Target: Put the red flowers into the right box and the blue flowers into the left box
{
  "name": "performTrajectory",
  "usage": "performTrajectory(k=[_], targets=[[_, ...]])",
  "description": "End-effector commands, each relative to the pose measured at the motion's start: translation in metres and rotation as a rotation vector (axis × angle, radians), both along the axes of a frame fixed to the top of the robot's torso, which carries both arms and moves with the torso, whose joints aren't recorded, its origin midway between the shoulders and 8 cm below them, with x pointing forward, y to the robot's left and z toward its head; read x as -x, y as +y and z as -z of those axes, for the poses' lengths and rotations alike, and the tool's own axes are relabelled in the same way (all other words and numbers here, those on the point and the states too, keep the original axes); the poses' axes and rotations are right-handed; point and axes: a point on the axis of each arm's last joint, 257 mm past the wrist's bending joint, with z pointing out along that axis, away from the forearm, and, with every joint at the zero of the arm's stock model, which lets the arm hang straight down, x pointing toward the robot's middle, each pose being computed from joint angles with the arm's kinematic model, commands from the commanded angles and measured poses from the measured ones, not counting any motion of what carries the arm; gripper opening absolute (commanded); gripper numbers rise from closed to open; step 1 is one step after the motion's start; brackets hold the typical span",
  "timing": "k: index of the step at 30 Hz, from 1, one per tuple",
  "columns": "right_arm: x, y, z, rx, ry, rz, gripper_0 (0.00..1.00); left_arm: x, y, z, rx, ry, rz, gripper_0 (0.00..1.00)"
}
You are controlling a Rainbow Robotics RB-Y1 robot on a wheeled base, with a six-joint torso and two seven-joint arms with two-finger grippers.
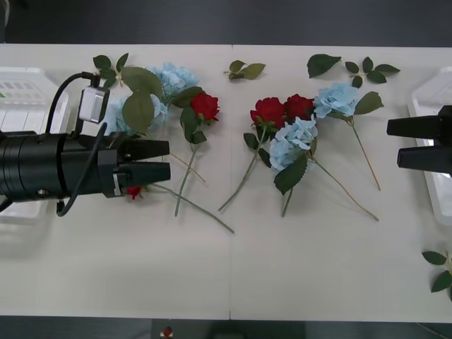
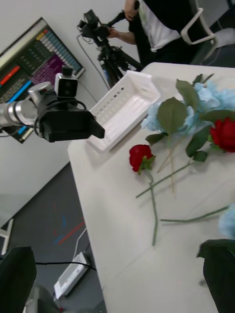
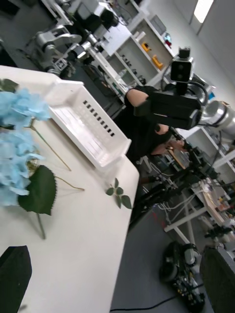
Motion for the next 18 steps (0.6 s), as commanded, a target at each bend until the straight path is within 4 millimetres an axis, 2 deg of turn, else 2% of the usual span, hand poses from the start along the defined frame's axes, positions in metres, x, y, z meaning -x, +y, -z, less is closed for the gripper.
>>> performTrajectory(k=[1,5,9,14,18], targets=[[-0.010,-0.004,0.003,0.069,0.181,0.094,1.00,-0.048,0.030,-0.012,-0.083,-0.094,-0.084,1.00],[-0.025,-0.016,0.021,0.132,0.392,0.249,1.00,-0.088,0.051,0.000,-0.143,0.058,-0.191,1.00],[-0.044,-0.037,0.042,0.229,0.493,0.436,1.00,-0.110,0.060,0.015,-0.193,0.199,-0.286,1.00],[-0.065,-0.069,0.075,0.363,0.478,0.611,1.00,-0.125,0.068,0.032,-0.253,0.315,-0.381,1.00],[-0.083,-0.082,0.096,0.392,0.470,0.702,1.00,-0.134,0.063,0.046,-0.322,0.340,-0.457,1.00]])
